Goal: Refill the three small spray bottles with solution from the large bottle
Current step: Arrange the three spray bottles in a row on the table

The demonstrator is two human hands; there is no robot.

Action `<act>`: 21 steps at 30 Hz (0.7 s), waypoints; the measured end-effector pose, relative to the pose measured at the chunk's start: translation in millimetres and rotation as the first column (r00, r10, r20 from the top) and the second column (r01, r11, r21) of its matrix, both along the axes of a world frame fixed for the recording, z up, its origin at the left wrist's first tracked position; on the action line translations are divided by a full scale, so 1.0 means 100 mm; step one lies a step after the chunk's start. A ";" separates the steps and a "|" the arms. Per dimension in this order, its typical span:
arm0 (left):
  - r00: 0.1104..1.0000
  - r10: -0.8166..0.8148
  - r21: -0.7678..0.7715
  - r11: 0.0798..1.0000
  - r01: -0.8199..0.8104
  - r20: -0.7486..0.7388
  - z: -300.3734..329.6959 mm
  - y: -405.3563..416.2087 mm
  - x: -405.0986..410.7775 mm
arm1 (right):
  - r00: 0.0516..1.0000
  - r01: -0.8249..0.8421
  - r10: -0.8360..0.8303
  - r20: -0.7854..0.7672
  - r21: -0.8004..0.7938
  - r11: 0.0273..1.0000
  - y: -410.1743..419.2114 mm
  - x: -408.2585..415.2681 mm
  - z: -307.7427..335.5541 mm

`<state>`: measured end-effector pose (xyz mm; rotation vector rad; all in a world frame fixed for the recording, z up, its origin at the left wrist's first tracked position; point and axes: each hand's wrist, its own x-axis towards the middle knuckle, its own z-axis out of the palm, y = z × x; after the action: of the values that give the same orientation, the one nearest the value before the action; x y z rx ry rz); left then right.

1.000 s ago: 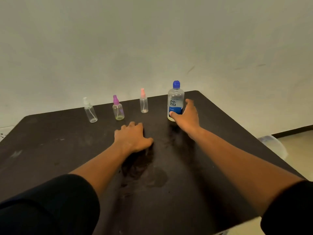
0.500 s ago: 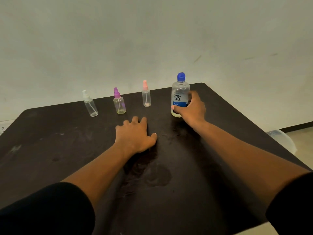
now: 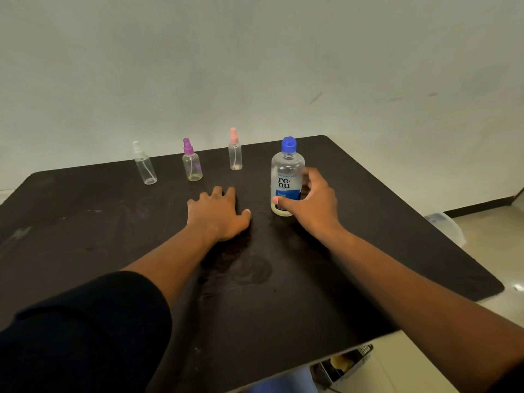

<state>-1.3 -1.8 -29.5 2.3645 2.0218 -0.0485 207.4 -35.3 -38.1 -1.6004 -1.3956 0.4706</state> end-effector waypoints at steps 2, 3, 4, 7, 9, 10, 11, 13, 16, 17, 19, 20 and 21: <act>1.000 -0.002 0.004 1.000 0.002 0.003 -0.02 0.00 -0.01 | 1.000 -0.013 0.013 -0.005 0.007 1.000 -0.08 -0.05 -0.01; 1.000 -0.004 0.010 1.000 0.004 0.004 -0.03 0.00 -0.02 | 1.000 -0.022 0.022 -0.008 0.013 1.000 -0.10 -0.08 -0.01; 1.000 -0.005 0.016 1.000 0.005 0.010 -0.05 -0.01 -0.02 | 0.999 -0.030 0.030 -0.011 0.017 0.999 -0.13 -0.11 -0.01; 0.999 -0.009 0.038 0.999 0.008 0.035 -0.10 -0.03 -0.02 | 0.999 -0.040 0.040 -0.015 0.018 0.999 -0.16 -0.19 -0.02; 0.999 -0.005 0.038 0.999 0.003 0.045 -0.10 -0.04 -0.03 | 0.999 -0.044 0.045 -0.018 0.022 0.999 -0.19 -0.23 -0.02; 0.999 -0.004 0.037 0.999 0.002 0.048 -0.11 -0.04 -0.03 | 0.999 -0.046 0.046 -0.017 0.023 0.999 -0.19 -0.25 -0.03; 0.999 -0.003 0.035 0.999 0.002 0.049 -0.11 -0.03 -0.04 | 0.999 -0.045 0.045 -0.016 0.023 0.999 -0.20 -0.27 -0.03; 0.999 -0.004 0.030 1.000 0.002 0.053 -0.10 -0.03 -0.05 | 0.999 -0.040 0.041 -0.012 0.017 0.999 -0.21 -0.30 -0.05; 0.998 -0.006 0.025 1.000 0.004 0.055 -0.09 -0.03 -0.06 | 0.999 -0.047 0.047 -0.009 0.007 0.999 -0.22 -0.30 -0.05; 0.998 -0.005 0.025 1.000 0.004 0.059 -0.09 -0.03 -0.05 | 0.998 -0.057 0.057 -0.010 0.005 0.998 -0.23 -0.30 -0.05; 0.997 0.002 0.030 1.000 -0.004 0.078 -0.08 -0.03 -0.06 | 0.997 -0.078 0.078 -0.023 0.013 0.997 -0.27 -0.32 -0.05; 0.996 0.004 0.033 0.999 -0.007 0.090 -0.08 -0.04 -0.07 | 0.997 -0.064 0.065 -0.037 0.028 0.998 -0.30 -0.35 -0.06; 0.995 0.006 0.032 0.999 -0.009 0.104 -0.07 -0.03 -0.08 | 0.998 -0.024 0.027 -0.051 0.056 0.998 -0.34 -0.38 -0.06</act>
<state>-9.7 -5.3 -36.6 2.3250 1.9988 0.1059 169.1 -69.7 -44.2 -1.5175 -1.3800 0.4816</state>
